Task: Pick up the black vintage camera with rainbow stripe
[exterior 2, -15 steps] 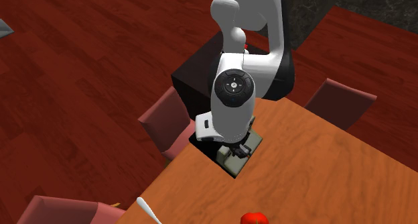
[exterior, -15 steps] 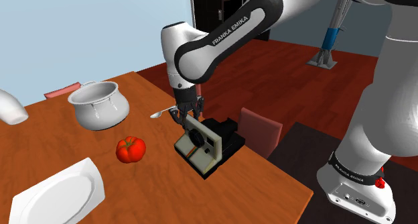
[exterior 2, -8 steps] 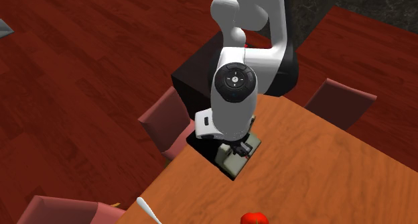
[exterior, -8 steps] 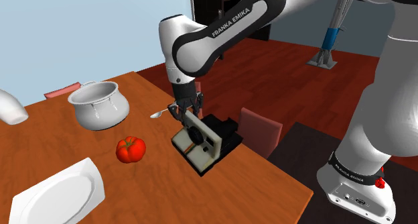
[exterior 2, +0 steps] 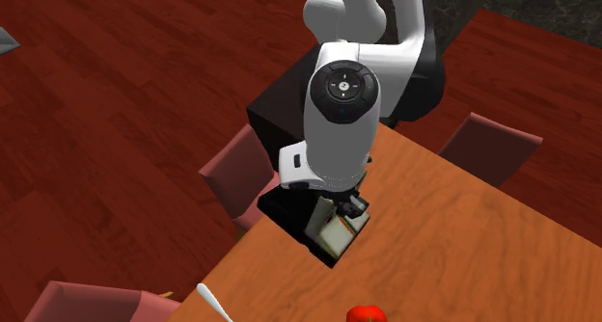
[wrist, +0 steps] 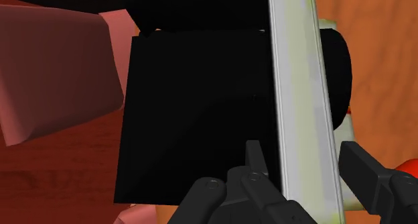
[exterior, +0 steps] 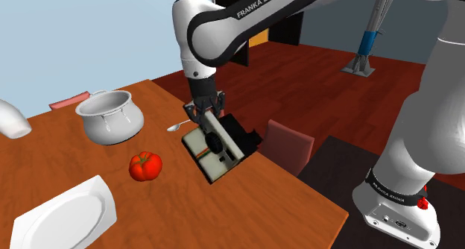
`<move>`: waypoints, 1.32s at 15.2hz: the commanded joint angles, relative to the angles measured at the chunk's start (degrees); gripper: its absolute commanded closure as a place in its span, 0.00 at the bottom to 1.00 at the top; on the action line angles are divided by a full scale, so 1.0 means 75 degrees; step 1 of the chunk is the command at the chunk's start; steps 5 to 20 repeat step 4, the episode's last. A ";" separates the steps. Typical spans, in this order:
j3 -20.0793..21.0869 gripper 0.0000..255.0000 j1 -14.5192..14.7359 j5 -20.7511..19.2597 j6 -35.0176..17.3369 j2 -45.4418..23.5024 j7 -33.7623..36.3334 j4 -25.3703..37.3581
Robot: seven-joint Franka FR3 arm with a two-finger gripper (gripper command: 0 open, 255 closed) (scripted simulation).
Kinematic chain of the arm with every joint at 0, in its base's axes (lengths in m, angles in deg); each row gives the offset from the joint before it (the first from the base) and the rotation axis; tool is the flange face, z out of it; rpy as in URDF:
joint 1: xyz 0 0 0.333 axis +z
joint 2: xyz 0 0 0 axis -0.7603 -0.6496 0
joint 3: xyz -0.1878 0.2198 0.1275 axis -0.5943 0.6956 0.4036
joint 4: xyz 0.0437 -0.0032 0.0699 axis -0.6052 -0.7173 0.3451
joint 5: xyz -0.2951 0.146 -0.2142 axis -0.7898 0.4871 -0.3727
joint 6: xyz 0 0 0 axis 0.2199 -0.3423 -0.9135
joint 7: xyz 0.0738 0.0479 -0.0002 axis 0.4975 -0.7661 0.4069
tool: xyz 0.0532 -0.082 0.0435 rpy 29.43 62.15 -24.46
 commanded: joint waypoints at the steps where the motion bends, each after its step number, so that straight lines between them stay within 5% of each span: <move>1: 0.0000 1.00 -0.0009 0.0030 0.0171 0.0115 -0.0017 0.0094; 20: 0.0000 1.00 -0.0011 0.0040 0.0284 0.0150 -0.0019 0.0173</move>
